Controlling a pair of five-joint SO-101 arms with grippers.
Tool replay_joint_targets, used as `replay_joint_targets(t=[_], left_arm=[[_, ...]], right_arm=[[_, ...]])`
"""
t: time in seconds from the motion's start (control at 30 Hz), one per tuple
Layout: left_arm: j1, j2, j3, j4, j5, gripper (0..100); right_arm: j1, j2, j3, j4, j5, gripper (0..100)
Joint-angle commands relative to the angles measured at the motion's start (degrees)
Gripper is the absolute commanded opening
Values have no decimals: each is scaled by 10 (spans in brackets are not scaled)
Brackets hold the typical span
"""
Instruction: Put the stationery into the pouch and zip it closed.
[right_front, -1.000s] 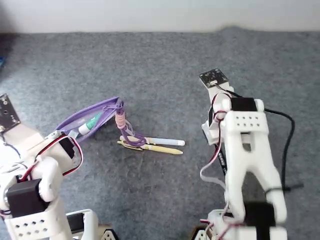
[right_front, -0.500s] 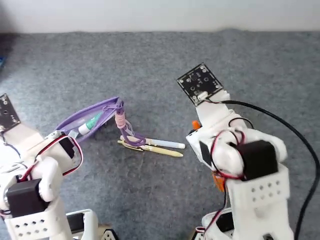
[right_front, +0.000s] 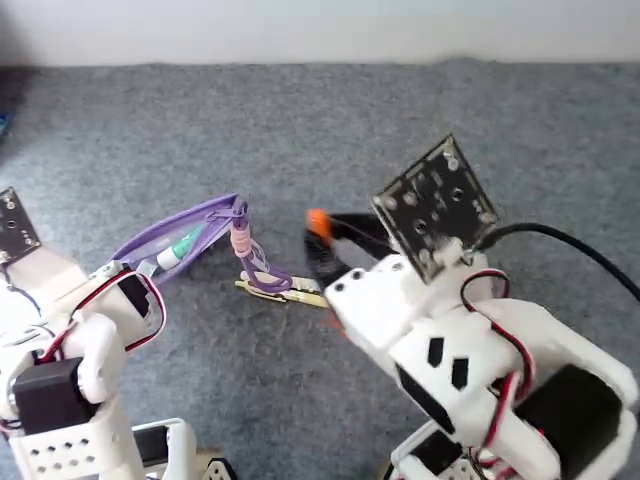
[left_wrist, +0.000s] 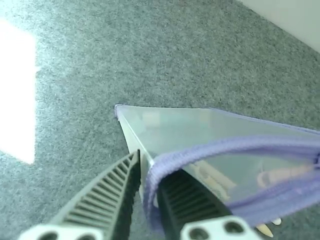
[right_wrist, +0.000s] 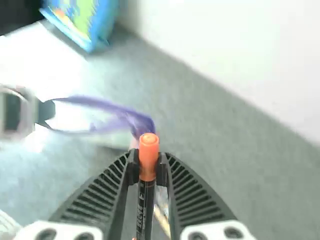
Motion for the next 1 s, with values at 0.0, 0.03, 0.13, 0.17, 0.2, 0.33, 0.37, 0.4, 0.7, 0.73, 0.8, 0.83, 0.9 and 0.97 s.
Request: replay_joint_targets(t=[0.0,0.03,0.13,0.17,0.2,0.33,0.37,0.4,0.7,0.73,0.8,0.83,0.9,0.97], left_arm=[[1,-3,-11,-2,5,13],[1,-3,-11,-2,5,13],[0,-3,-9,-1,5,13],[-1,-3,-9,-1,5,13],[-2,-3,-8,-1,5,13],[-3,-3,-8,-1,5,13],[-3,-4,-8,-1,5,13],[-3,-4,-8,-1,5,13],[-4,-4,-9,-1,5,13],[-4,-4,-9,-1,5,13],[-4,-4,-10,1,5,13],[-4,-4,-10,1,5,13],[-4,-4,-11,2,5,13],[-4,-4,-11,2,5,13]], right_arm=[[-73,18,-24,-134,-7,8],[-89,30,-25,-167,-5,8],[-119,64,-25,-248,17,8],[-123,75,-24,-274,21,8],[-123,87,-24,-300,22,8],[-124,139,-24,-373,23,8],[-124,151,-23,-376,22,8],[-124,162,-23,-376,22,8],[-121,220,20,-382,24,8],[-120,218,33,-382,24,8],[-114,213,64,-382,25,8],[-108,209,80,-382,25,8],[-92,198,114,-382,31,8],[-73,188,142,-379,62,18]])
